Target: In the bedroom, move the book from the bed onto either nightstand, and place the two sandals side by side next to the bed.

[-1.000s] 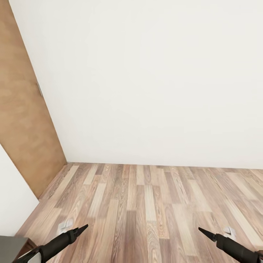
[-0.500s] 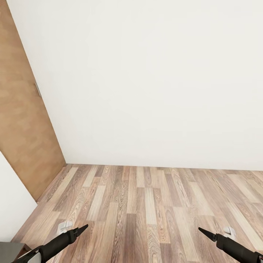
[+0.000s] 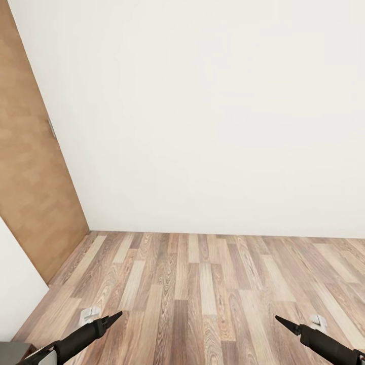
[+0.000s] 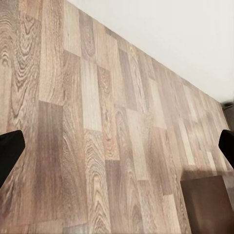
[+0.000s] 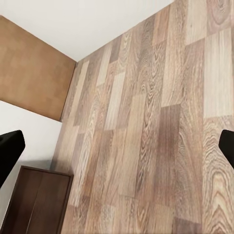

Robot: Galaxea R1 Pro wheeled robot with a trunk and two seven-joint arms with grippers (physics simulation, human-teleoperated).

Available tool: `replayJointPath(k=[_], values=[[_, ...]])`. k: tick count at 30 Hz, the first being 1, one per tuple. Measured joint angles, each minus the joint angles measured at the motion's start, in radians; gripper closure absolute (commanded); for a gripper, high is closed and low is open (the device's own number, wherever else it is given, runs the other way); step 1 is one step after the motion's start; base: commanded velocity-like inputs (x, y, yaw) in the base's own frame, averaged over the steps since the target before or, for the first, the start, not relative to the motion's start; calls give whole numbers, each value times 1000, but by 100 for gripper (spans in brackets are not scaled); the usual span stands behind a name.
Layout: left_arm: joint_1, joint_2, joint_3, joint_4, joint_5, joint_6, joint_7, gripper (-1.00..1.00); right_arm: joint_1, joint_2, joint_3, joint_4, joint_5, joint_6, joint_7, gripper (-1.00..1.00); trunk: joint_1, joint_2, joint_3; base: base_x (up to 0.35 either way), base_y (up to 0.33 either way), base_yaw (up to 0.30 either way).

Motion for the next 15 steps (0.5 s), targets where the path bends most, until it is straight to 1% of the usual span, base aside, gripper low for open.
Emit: replayJointPath(k=[2, 4, 15], values=[[0, 0, 0, 0, 0, 0, 0, -100, 0, 0, 0, 0, 0, 0, 0, -100, 0, 0, 0, 115, 0, -4], [0, 0, 0, 0, 0, 0, 0, -100, 0, 0, 0, 0, 0, 0, 0, -100, 0, 0, 1, 228, 0, -2], [0, 0, 0, 0, 0, 0, 0, -100, 0, 0, 0, 0, 0, 0, 2, -100, -1, 0, 1, 314, 0, 0]])
